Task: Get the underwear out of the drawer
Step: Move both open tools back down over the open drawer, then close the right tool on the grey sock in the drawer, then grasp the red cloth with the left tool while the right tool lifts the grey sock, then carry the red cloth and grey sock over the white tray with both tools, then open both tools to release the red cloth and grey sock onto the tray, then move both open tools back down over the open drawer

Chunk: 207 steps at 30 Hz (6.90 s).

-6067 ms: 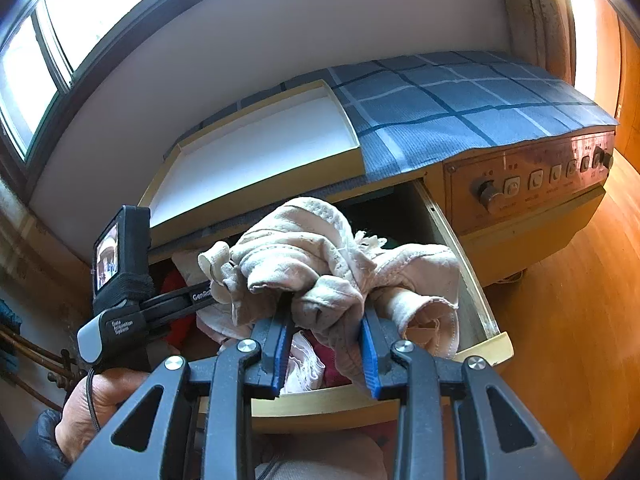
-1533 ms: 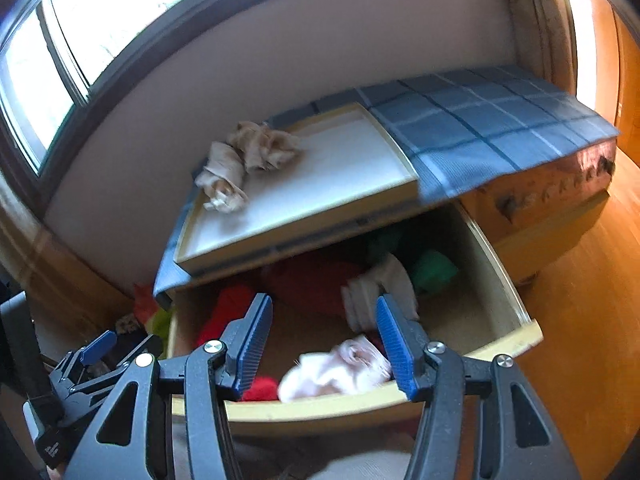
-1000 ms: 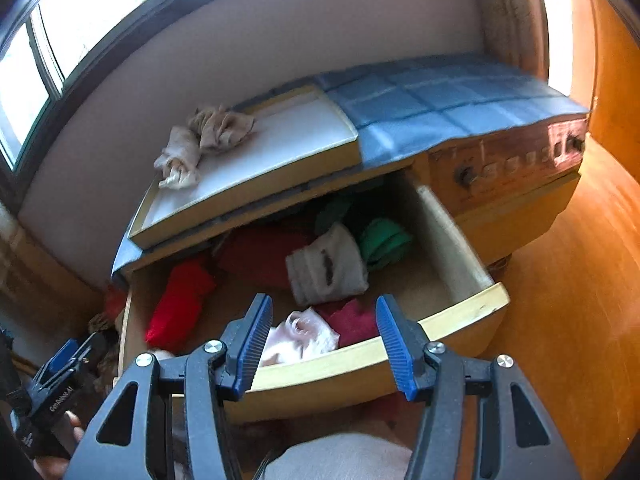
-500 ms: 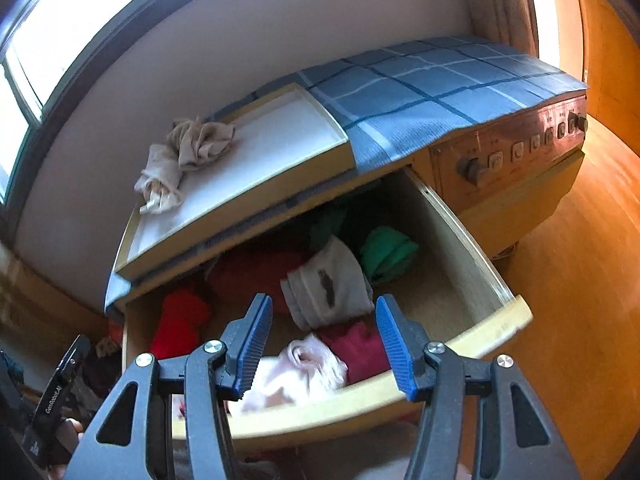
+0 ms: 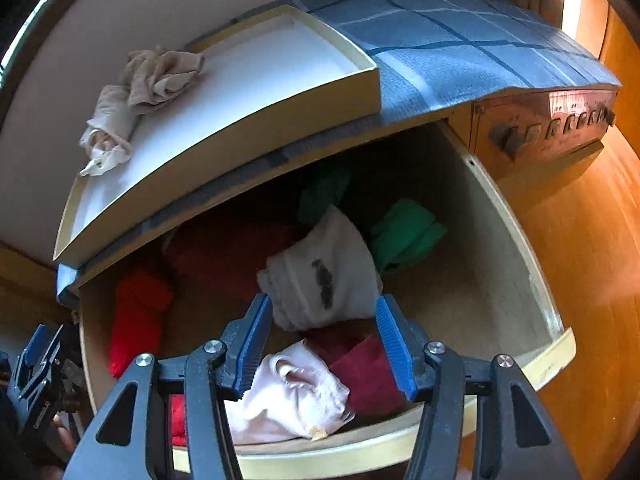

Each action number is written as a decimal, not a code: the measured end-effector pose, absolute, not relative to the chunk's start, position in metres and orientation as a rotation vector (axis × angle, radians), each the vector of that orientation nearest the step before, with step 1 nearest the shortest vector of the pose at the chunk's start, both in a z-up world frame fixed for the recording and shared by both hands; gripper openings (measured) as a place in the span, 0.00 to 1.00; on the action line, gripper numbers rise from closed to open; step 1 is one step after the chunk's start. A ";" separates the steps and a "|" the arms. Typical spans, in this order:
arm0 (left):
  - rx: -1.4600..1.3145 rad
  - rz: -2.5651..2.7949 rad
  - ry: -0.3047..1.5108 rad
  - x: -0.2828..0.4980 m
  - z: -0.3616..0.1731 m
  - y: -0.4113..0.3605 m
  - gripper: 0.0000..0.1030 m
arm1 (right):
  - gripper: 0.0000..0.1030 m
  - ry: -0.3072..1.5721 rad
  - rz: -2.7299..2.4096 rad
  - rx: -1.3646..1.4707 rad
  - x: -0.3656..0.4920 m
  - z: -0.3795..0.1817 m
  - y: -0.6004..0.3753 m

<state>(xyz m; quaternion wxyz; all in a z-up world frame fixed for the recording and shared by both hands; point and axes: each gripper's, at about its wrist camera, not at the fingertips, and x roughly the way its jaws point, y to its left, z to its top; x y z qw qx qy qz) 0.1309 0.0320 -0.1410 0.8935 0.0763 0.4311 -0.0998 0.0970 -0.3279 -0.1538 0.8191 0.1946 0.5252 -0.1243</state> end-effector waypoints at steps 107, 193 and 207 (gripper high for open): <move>-0.196 -0.421 0.732 0.203 -0.034 0.026 0.36 | 0.17 0.410 -0.118 0.295 0.127 0.002 -0.277; 0.174 -0.368 0.734 0.131 -0.103 0.013 0.98 | 0.29 0.749 -0.013 0.452 0.108 -0.076 -0.291; 0.255 -0.468 0.796 0.125 -0.132 -0.009 0.98 | 0.29 0.733 -0.315 0.562 0.058 -0.103 -0.360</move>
